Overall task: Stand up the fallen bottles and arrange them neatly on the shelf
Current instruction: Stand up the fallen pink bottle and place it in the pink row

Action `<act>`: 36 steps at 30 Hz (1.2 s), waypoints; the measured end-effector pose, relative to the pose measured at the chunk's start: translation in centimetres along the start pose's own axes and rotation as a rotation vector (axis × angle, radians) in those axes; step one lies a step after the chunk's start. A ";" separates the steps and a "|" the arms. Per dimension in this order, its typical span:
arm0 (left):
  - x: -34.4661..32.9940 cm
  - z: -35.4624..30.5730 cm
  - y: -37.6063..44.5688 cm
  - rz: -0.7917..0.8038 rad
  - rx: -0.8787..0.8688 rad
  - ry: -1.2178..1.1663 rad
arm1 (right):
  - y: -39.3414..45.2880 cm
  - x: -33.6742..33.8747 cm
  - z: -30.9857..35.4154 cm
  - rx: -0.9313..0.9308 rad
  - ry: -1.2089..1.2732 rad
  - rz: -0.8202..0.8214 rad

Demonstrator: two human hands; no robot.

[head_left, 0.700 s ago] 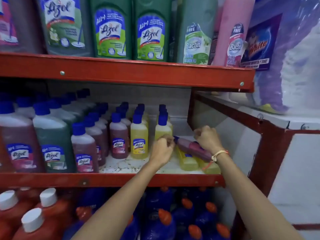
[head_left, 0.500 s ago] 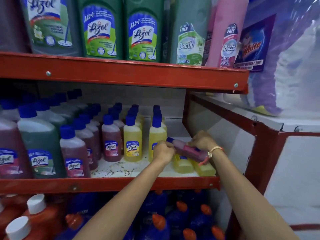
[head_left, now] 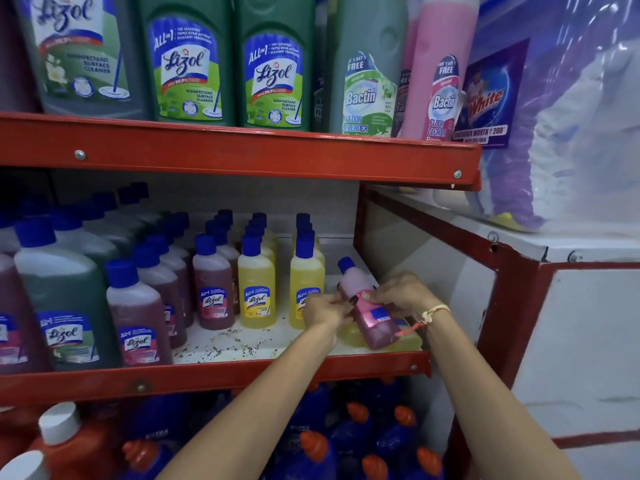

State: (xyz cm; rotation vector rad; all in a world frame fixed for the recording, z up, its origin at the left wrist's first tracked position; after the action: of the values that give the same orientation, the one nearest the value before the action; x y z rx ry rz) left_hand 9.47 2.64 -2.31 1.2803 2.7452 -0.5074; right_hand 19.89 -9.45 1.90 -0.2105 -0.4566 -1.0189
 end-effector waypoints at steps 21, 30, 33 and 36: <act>16.9 -5.6 -4.5 -0.232 -0.461 0.087 | -5.0 -13.6 7.3 0.294 0.199 -0.101; 18.7 -4.7 -4.7 -0.275 -0.453 0.112 | -5.5 -16.0 7.7 0.353 0.186 -0.097; 19.2 -4.2 -5.1 -0.331 -0.468 0.118 | -6.0 -16.2 7.3 0.370 0.213 -0.097; 19.2 -3.9 -5.3 -0.367 -0.409 0.077 | -7.1 -17.1 6.6 0.377 0.229 -0.109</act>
State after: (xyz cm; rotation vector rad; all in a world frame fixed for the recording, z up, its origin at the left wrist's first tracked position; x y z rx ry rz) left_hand -6.77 14.77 -1.10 0.7235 2.9449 0.0938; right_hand 4.52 2.59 -0.44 0.2686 -0.4455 -1.0285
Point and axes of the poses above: each hand's wrist, its own y-axis towards the middle knuckle, its own x-axis out of the back of the hand, z = x × y, the point moved 8 cm from there along y, towards the middle knuckle, and after that the axes turned 8 degrees about x, right-handed, at the moved point
